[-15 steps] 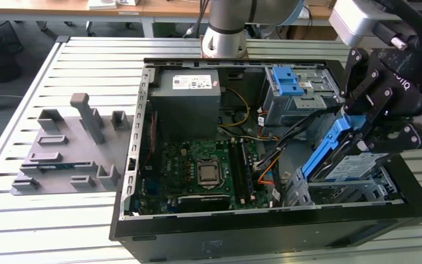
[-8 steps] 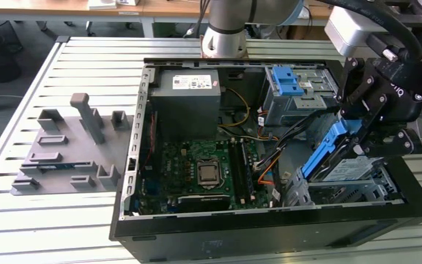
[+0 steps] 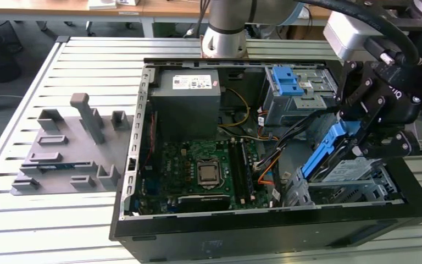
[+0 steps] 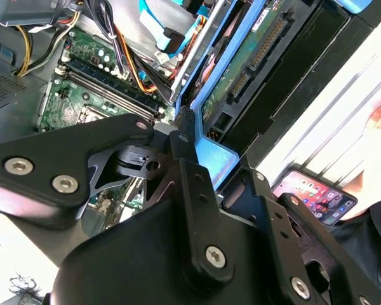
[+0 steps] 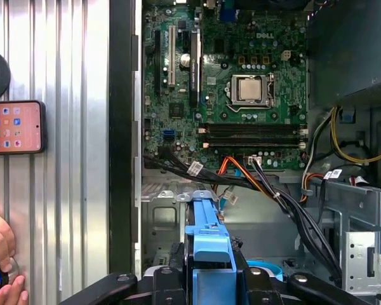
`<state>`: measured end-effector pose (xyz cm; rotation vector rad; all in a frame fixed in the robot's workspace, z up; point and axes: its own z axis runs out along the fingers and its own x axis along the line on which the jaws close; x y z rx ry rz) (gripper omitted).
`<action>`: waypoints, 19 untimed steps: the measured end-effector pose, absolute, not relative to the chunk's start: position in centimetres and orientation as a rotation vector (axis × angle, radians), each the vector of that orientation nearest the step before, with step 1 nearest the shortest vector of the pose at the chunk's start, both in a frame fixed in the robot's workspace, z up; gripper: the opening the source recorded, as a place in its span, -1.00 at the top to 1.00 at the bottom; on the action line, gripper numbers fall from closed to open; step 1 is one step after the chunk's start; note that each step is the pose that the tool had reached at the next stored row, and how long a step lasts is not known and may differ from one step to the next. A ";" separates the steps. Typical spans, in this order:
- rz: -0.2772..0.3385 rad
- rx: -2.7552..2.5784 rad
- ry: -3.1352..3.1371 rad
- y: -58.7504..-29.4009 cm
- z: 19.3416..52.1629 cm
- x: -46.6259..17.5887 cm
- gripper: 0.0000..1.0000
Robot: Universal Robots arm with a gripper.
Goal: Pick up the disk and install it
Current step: 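Insert the disk into the insertion slot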
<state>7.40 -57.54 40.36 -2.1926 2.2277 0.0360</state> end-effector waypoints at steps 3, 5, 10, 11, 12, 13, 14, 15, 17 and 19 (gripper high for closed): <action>0.036 -2.193 2.228 -57.5 40.1 7.4 0.26; 0.036 -2.193 2.228 -57.5 40.0 7.4 0.26; 0.036 -2.193 2.228 -57.5 39.5 7.4 0.26; 0.036 -2.193 2.228 -57.5 39.4 7.4 0.26; 0.036 -2.193 2.228 -57.5 39.3 7.4 0.26; 0.036 -2.193 2.228 -57.5 39.2 7.4 0.26; 0.036 -2.193 2.228 -57.5 39.1 7.4 0.26; 0.036 -2.193 2.228 -57.5 39.0 7.4 0.26; 0.036 -2.193 2.228 -57.5 38.8 7.4 0.26; 0.036 -2.193 2.228 -57.5 38.6 7.4 0.26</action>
